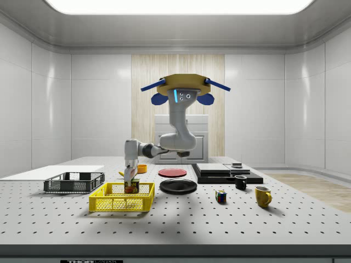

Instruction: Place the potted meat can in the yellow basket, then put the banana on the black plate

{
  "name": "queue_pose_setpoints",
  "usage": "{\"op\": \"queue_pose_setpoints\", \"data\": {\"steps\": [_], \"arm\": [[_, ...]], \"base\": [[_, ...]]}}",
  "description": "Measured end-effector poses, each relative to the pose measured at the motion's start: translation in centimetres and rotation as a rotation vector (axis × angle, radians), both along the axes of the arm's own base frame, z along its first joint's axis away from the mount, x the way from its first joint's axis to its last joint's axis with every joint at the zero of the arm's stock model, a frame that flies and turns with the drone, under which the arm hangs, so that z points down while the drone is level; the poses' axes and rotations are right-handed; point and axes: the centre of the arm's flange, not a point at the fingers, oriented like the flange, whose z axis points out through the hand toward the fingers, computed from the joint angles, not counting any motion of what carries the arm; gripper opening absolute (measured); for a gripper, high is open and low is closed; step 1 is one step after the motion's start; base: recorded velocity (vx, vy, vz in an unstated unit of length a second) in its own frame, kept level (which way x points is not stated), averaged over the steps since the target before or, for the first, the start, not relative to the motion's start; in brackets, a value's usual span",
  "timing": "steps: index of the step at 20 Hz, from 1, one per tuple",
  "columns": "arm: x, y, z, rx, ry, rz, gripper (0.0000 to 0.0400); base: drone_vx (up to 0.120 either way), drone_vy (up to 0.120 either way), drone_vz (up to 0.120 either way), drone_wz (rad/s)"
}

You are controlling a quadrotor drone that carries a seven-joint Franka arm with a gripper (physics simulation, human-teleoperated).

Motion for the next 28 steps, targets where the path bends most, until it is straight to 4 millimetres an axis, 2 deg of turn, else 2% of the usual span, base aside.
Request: {"op": "queue_pose_setpoints", "data": {"steps": [8, 13, 17, 21, 28], "arm": [[0.0, 0.0, 2.9, 0.0, 0.0, 0.007, 0.0288], [0.0, 0.0, 3.5, 0.003, -0.001, 0.009, 0.0362], [0.0, 0.0, 3.3, 0.005, -0.002, 0.01, 0.0386], [0.0, 0.0, 3.2, 0.006, -0.002, 0.011, 0.0395], [0.0, 0.0, 3.2, 0.006, -0.002, 0.012, 0.0399]], "base": [[0.0, 0.0, 0.0, 0.0], [0.0, 0.0, 0.024, 0.0], [0.0, -0.01, 0.12, 0.0], [0.12, -0.12, 0.11, 0.0], [0.12, -0.12, 0.0, 0.0]]}}
